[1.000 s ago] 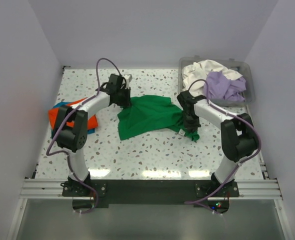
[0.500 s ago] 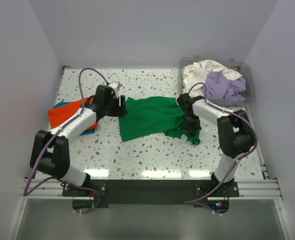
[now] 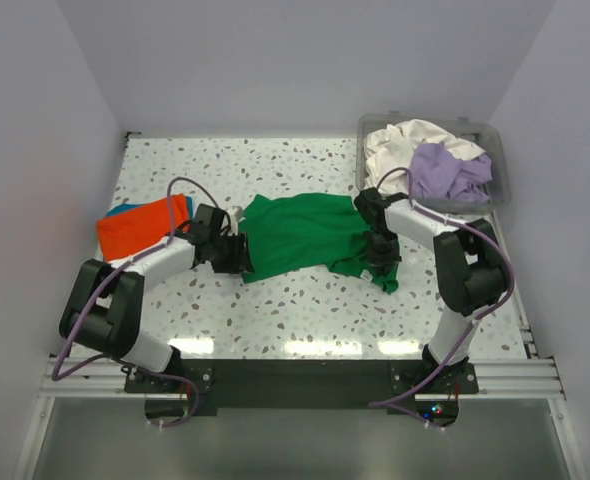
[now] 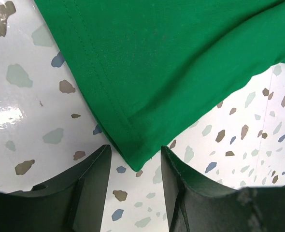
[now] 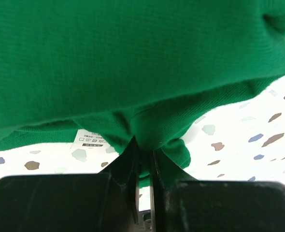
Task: Fold and stack the t-shirts
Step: Flatten the tshirt out
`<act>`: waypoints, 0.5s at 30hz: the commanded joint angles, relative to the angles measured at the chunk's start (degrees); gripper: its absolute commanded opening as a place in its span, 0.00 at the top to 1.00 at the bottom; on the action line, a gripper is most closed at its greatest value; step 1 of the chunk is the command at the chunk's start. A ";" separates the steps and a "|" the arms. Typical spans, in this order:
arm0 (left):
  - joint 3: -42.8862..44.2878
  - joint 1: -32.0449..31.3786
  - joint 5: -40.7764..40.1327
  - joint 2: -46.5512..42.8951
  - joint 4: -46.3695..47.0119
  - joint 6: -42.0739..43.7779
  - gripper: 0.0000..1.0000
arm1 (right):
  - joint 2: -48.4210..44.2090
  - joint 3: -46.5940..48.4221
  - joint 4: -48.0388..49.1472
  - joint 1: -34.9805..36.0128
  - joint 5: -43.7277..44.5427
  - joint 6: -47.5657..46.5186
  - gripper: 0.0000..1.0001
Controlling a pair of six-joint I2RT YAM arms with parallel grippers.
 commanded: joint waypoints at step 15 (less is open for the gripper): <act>-1.41 -0.37 0.74 5.30 1.93 -1.75 0.99 | -4.27 -2.25 1.29 -0.05 -1.10 2.23 0.96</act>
